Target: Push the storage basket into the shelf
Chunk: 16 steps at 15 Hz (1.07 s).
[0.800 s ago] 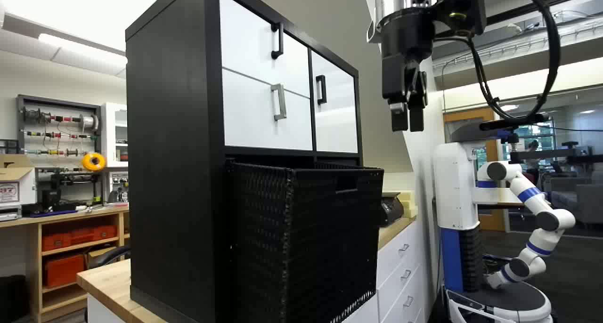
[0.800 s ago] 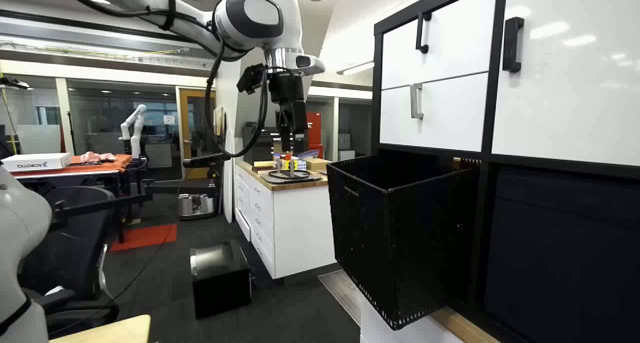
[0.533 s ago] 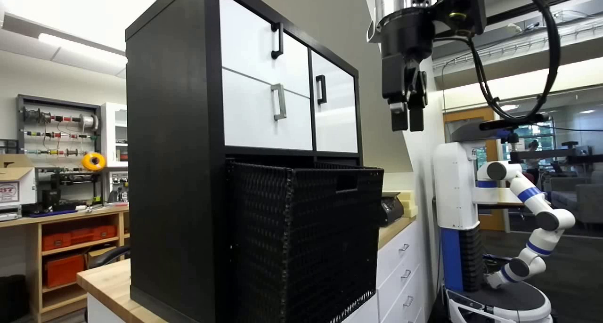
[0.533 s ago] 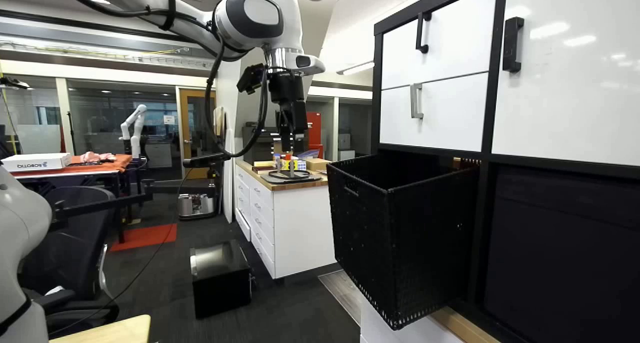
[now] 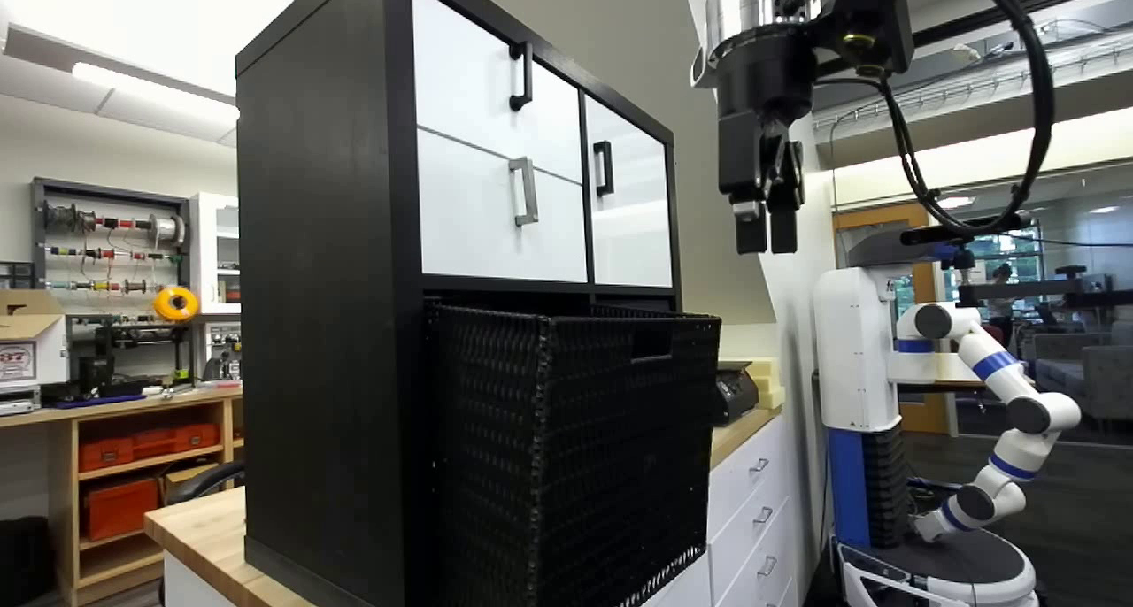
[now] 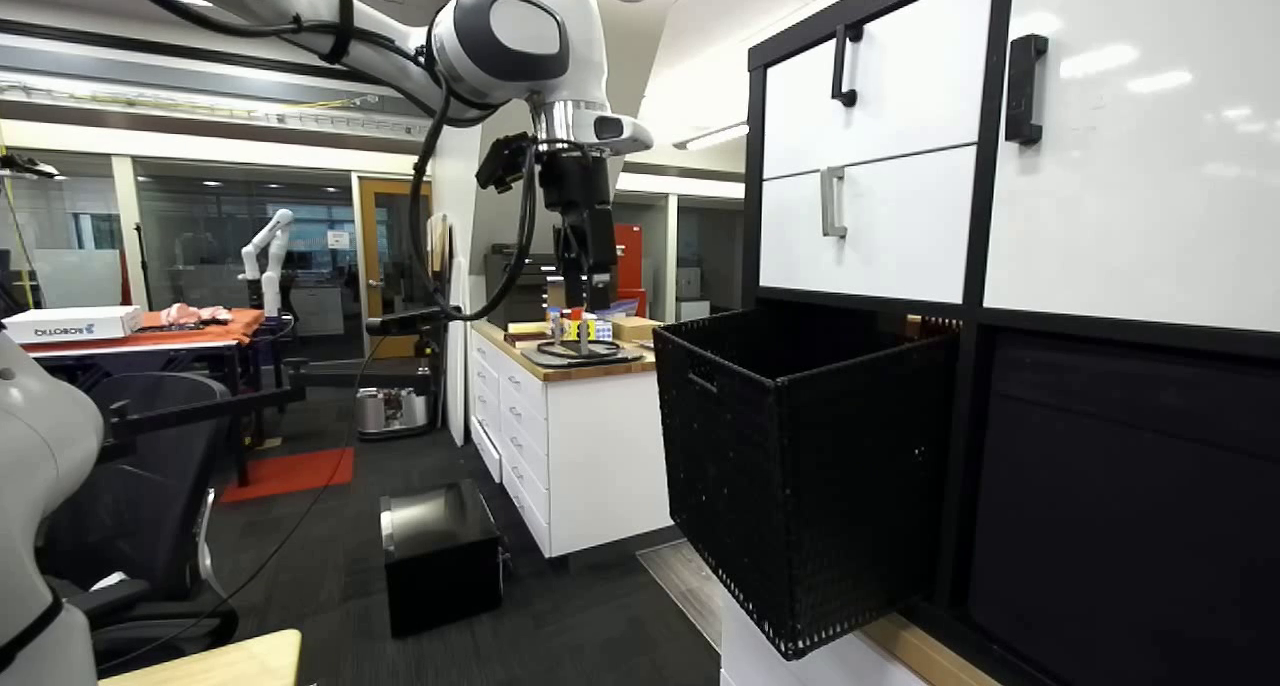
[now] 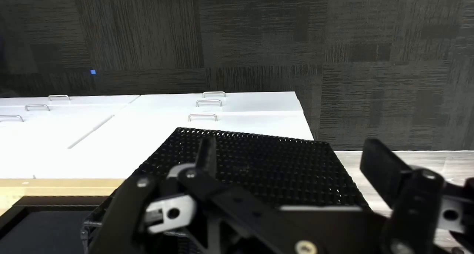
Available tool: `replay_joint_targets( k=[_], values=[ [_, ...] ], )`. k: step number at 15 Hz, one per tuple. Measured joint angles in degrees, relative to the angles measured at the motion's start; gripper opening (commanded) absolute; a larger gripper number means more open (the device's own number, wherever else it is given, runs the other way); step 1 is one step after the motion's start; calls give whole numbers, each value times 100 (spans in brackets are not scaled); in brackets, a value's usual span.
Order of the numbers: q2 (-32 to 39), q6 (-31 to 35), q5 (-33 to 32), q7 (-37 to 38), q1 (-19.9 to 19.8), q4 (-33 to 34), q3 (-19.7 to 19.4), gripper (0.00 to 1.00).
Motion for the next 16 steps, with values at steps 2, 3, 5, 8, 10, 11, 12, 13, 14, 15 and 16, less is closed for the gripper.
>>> replay_joint_targets(
  k=[2,3,5,8,10,11,12,13,14,15,16],
  values=[
    [-5,145,0,40,-1,-157,-30,100],
    [-9,235,-7,79,-3,-259,-45,100],
    [-16,448,-27,161,-9,-483,-70,100],
    [-28,923,-102,365,-16,-864,-93,100],
    [-33,1331,-119,508,-26,-1101,-108,100],
    [-34,1556,-121,545,-28,-1219,-124,100],
    [-34,1772,-123,556,-32,-1333,-137,100],
    [-33,1981,-134,557,-37,-1451,-149,100],
    [-32,2185,-146,557,-43,-1570,-158,100],
    [-30,2387,-160,557,-53,-1687,-164,100],
    [-27,2601,-182,557,-67,-1810,-168,100]
  ],
)
